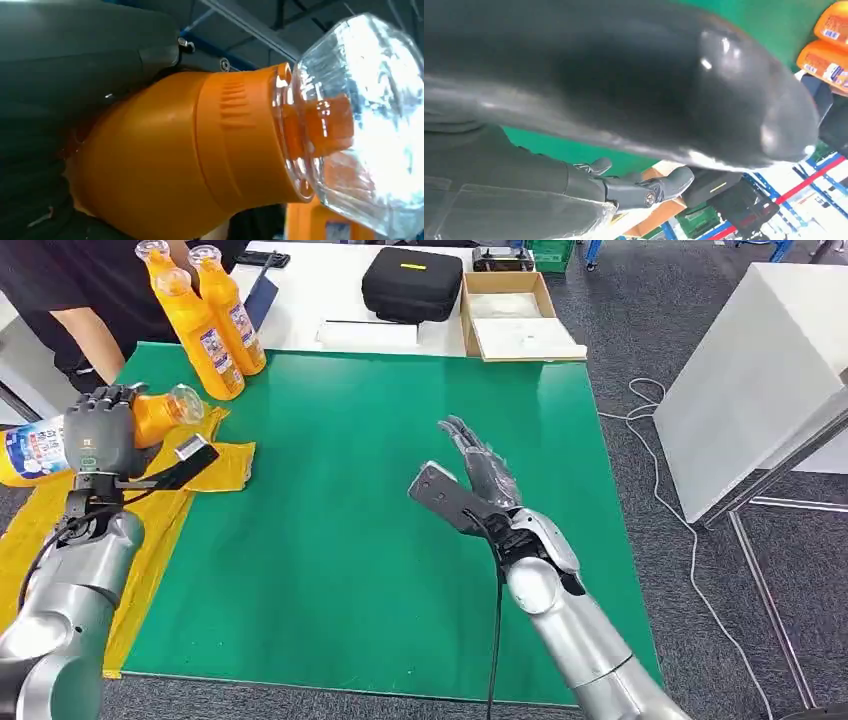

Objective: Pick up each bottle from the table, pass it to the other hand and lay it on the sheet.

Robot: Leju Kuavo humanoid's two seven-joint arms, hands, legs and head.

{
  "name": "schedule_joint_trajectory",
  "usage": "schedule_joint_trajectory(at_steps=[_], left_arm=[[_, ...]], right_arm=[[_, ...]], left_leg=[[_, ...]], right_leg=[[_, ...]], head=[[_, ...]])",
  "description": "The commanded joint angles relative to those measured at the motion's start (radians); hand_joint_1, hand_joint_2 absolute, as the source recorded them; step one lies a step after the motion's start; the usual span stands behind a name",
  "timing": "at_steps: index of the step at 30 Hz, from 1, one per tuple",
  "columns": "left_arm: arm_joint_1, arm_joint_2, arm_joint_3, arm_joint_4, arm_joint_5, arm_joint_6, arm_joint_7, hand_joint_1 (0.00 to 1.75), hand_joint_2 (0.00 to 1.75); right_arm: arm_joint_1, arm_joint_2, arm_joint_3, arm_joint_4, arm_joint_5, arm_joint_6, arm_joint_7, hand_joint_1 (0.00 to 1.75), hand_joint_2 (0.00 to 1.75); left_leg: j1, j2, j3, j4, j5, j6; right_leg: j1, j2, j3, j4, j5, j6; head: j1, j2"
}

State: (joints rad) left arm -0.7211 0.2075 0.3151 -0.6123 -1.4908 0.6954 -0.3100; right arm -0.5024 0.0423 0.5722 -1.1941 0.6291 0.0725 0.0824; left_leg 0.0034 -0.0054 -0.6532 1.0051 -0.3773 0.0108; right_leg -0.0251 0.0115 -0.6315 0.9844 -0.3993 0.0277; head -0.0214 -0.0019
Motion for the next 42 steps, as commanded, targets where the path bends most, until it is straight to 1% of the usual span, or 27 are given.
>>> schedule_joint_trajectory(at_steps=[1,2,3,6,7,8,9,10,11,12,18,20,21,22,24,25,26,27,29,31,32,33,35,37,38,41,42], left_arm=[[0.047,-0.082,0.031,0.043,-0.005,0.003,0.007,1.75,1.75],[0.047,-0.082,0.031,0.043,-0.005,0.003,0.007,1.75,1.75],[0.047,-0.082,0.031,0.043,-0.005,0.003,0.007,1.75,1.75],[0.059,-0.094,0.043,0.045,0.006,0.003,-0.020,1.75,1.75],[0.065,-0.104,0.054,0.051,0.014,0.003,-0.037,1.75,1.75],[0.078,-0.114,0.060,0.048,0.018,0.003,-0.048,1.75,1.75],[0.089,-0.120,0.062,0.041,0.012,0.003,-0.050,1.75,1.75],[0.097,-0.127,0.064,0.041,0.010,0.003,-0.053,1.75,1.75],[0.097,-0.127,0.064,0.041,0.010,0.003,-0.053,1.75,1.75],[0.105,-0.134,0.064,0.041,0.011,0.003,-0.051,1.75,1.75],[0.098,-0.129,0.071,0.064,0.021,0.003,-0.065,1.75,1.75],[0.090,-0.133,0.100,0.112,0.046,0.003,-0.092,1.75,1.75],[0.078,-0.124,0.087,0.139,0.047,0.003,-0.078,1.45,1.75],[0.085,-0.117,0.105,0.185,0.063,0.003,-0.080,0.00,1.75],[0.071,-0.095,0.124,0.269,0.096,0.003,-0.112,0.00,1.75],[0.064,-0.070,0.117,0.331,0.091,0.000,-0.094,0.00,0.00],[0.065,-0.063,0.119,0.337,0.098,0.003,-0.103,0.00,0.00],[0.065,-0.063,0.119,0.337,0.098,0.003,-0.103,0.00,0.00],[0.065,-0.063,0.119,0.337,0.098,0.003,-0.103,0.00,0.00],[0.068,-0.049,0.121,0.353,0.112,-0.038,-0.103,0.00,0.00],[0.074,-0.044,0.128,0.352,0.126,-0.053,-0.111,0.00,0.00],[0.079,-0.040,0.135,0.351,0.139,-0.069,-0.117,0.00,0.00],[0.086,-0.029,0.148,0.352,0.162,-0.097,-0.129,0.00,0.00],[0.093,-0.020,0.151,0.348,0.168,-0.098,-0.125,0.00,0.00],[0.092,-0.019,0.162,0.349,0.185,-0.115,-0.131,0.00,0.00],[0.093,-0.018,0.168,0.348,0.195,-0.123,-0.140,0.00,0.00],[0.092,-0.018,0.174,0.346,0.205,-0.128,-0.142,0.00,0.00]], right_arm=[[-0.012,-0.034,0.062,-0.026,0.006,0.020,0.020,0.00,0.00],[-0.012,-0.034,0.062,-0.026,0.006,0.020,0.020,0.00,0.00],[-0.012,-0.034,0.062,-0.026,0.006,0.020,0.020,0.00,0.00],[-0.012,-0.029,0.064,-0.026,0.006,0.019,0.020,0.00,0.00],[-0.011,-0.025,0.066,-0.026,0.007,0.020,0.020,0.00,0.00],[-0.013,-0.022,0.069,-0.025,0.009,0.021,0.020,0.00,0.00],[-0.016,-0.020,0.073,-0.023,0.011,0.022,0.019,0.00,0.00],[-0.020,-0.016,0.075,-0.019,0.013,0.024,0.019,0.00,0.00],[-0.020,-0.016,0.075,-0.019,0.013,0.024,0.019,0.00,0.00],[-0.028,-0.011,0.077,-0.011,0.020,0.027,0.011,0.00,0.00],[-0.032,-0.006,0.078,-0.003,0.020,0.028,0.011,0.00,0.00],[-0.038,0.000,0.083,0.009,0.020,0.034,0.008,0.00,0.00],[-0.041,0.002,0.087,0.015,0.021,0.036,0.004,0.00,0.00],[-0.047,0.009,0.095,0.030,0.021,0.042,-0.012,0.00,0.00],[-0.057,0.019,0.102,0.043,0.022,0.049,-0.026,0.00,0.00],[-0.073,0.033,0.110,0.056,0.025,0.052,-0.031,0.00,0.00],[-0.078,0.038,0.111,0.059,0.026,0.052,-0.031,0.00,0.00],[-0.078,0.038,0.111,0.059,0.026,0.052,-0.031,0.00,0.00],[-0.078,0.038,0.111,0.059,0.026,0.052,-0.031,0.00,0.00],[-0.095,0.049,0.118,0.070,0.029,0.065,-0.036,0.00,0.00],[-0.104,0.054,0.121,0.079,0.029,0.069,-0.039,0.00,0.00],[-0.111,0.060,0.122,0.088,0.029,0.071,-0.040,0.00,0.00],[-0.122,0.070,0.126,0.103,0.030,0.076,-0.046,0.00,0.00],[-0.126,0.075,0.129,0.110,0.031,0.077,-0.051,0.00,0.00],[-0.128,0.078,0.130,0.113,0.032,0.077,-0.052,0.00,0.00],[-0.128,0.079,0.129,0.115,0.032,0.076,-0.052,0.00,0.00],[-0.127,0.079,0.129,0.114,0.032,0.076,-0.054,0.00,0.00]], left_leg=[[0.000,-0.002,0.008,0.000,-0.003,-0.001],[0.000,-0.001,0.003,-0.001,-0.001,0.000],[0.000,-0.002,0.006,0.000,-0.002,-0.001],[0.000,-0.001,0.002,0.000,-0.001,0.000],[0.000,-0.001,0.005,0.000,-0.002,-0.001],[0.000,-0.001,0.003,-0.001,-0.001,0.000],[0.000,-0.001,0.006,-0.001,-0.002,-0.001],[-0.001,-0.001,0.003,-0.001,-0.001,0.000],[0.000,-0.001,0.007,-0.001,-0.002,-0.001],[0.000,-0.001,0.005,-0.001,-0.002,-0.001],[0.000,-0.001,0.004,0.000,-0.002,-0.001],[0.001,-0.001,0.009,0.001,-0.005,-0.002],[0.000,0.000,0.003,0.000,-0.001,-0.001],[0.000,0.000,0.006,0.000,-0.002,-0.001],[0.000,0.001,0.007,0.000,-0.003,-0.001],[0.000,0.002,0.006,-0.001,-0.002,-0.001],[0.000,0.002,0.004,-0.001,-0.002,-0.001],[0.000,0.004,0.007,0.000,-0.003,-0.001],[0.001,0.002,0.004,0.000,-0.002,-0.001],[0.002,0.001,0.006,0.001,-0.003,-0.001],[0.000,0.000,0.003,0.000,-0.001,-0.001],[0.001,0.001,0.006,0.000,-0.003,-0.001],[0.001,0.003,0.003,0.000,-0.002,-0.001],[0.001,0.002,0.003,0.000,-0.002,-0.001],[0.001,0.004,0.007,0.001,-0.003,-0.001],[0.001,0.001,0.002,-0.001,-0.001,-0.001],[0.001,0.001,0.005,0.000,-0.003,-0.001]], right_leg=[[0.001,-0.003,0.009,-0.001,-0.004,-0.002],[0.000,-0.002,0.004,-0.001,-0.001,-0.001],[0.001,-0.004,0.007,-0.001,-0.003,-0.002],[0.001,-0.002,0.003,-0.001,-0.001,-0.001],[0.001,-0.003,0.006,-0.001,-0.002,-0.002],[0.000,-0.002,0.003,-0.001,-0.001,-0.001],[0.000,-0.003,0.007,-0.001,-0.003,-0.002],[0.000,-0.002,0.004,-0.001,-0.001,-0.001],[0.000,-0.002,0.008,-0.001,-0.003,-0.002],[0.000,-0.002,0.006,-0.001,-0.002,-0.002],[0.001,-0.002,0.005,0.000,-0.002,-0.002],[0.002,-0.003,0.011,0.000,-0.005,-0.004],[0.000,-0.001,0.004,0.000,-0.001,-0.001],[0.001,-0.002,0.007,0.000,-0.002,-0.002],[0.001,0.000,0.007,-0.001,-0.002,-0.002],[0.000,0.001,0.006,-0.001,-0.002,-0.002],[0.000,0.001,0.004,0.000,-0.001,-0.002],[0.001,0.003,0.006,0.000,-0.002,-0.003],[0.001,0.001,0.004,0.000,-0.001,-0.002],[0.001,0.000,0.006,0.000,-0.002,-0.003],[0.000,-0.001,0.003,0.000,-0.002,-0.002],[0.001,0.000,0.006,0.000,-0.002,-0.002],[0.001,0.002,0.003,0.000,-0.001,-0.002],[0.001,0.002,0.004,0.000,-0.001,-0.002],[0.002,0.002,0.007,0.000,-0.002,-0.003],[0.001,0.000,0.003,0.000,-0.001,-0.001],[0.002,-0.001,0.006,0.000,-0.002,-0.003]], head=[[0.000,0.000],[0.000,0.000],[0.000,0.000],[0.000,0.000],[0.000,0.000],[0.000,0.000],[0.000,0.000],[0.000,0.000],[0.000,0.000],[0.000,0.000],[0.000,0.000],[0.000,0.000],[0.000,0.000],[0.000,0.000],[0.000,0.000],[0.000,0.000],[0.000,0.000],[0.000,0.000],[0.000,0.000],[0.000,0.000],[0.000,0.000],[0.000,0.000],[0.000,0.000],[0.000,0.000],[0.000,0.000],[0.000,0.000],[0.000,0.000]])
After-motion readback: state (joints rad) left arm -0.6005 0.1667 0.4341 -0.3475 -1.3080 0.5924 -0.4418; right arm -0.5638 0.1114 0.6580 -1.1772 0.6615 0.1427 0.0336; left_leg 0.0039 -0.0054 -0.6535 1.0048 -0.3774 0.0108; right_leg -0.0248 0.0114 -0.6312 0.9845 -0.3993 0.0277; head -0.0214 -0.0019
